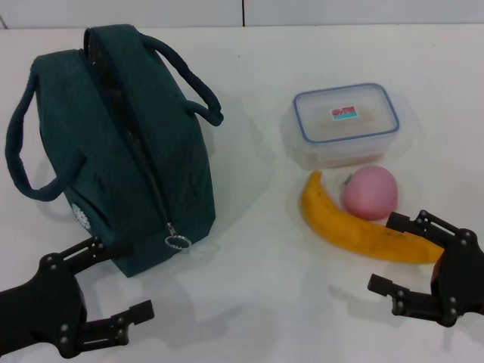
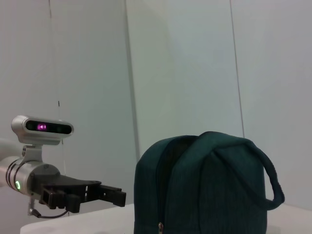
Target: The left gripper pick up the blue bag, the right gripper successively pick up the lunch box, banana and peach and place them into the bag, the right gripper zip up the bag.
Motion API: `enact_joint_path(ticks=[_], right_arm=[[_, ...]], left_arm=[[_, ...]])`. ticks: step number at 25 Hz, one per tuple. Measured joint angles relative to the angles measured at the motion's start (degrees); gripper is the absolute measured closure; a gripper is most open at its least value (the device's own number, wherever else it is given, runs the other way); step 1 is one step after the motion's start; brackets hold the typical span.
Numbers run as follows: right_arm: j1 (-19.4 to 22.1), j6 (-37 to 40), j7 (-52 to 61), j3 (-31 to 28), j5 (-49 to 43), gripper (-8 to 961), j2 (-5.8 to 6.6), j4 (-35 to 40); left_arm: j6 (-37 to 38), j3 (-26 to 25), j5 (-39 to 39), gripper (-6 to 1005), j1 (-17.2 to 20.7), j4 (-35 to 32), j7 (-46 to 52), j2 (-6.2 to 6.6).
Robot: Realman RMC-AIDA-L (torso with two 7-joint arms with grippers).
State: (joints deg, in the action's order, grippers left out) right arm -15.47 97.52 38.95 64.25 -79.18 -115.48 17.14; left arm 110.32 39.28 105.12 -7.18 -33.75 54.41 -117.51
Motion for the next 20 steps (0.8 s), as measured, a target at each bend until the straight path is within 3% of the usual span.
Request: enact_joint_path(ticks=[13,16,20], right_arm=[[-0.2,0.2,0.2,-0.2,0.0,70,0.00,-0.1],[-0.2,0.2,0.2,-0.3,0.0,69,0.00,-0.2],[-0.3,-0.1,-0.1,-0.3,0.0,69,0.00,-0.6]], left_arm=[[0.0,0.0,-1.4,107,-0.2,-0.1,2.6,0.46],[0.8,-0.6,-5.9,107,-0.2,-0.1,11.4,1.03],[3.6,-2.8,-10.9,108,-2.0,-0.5,31.4,3.32]])
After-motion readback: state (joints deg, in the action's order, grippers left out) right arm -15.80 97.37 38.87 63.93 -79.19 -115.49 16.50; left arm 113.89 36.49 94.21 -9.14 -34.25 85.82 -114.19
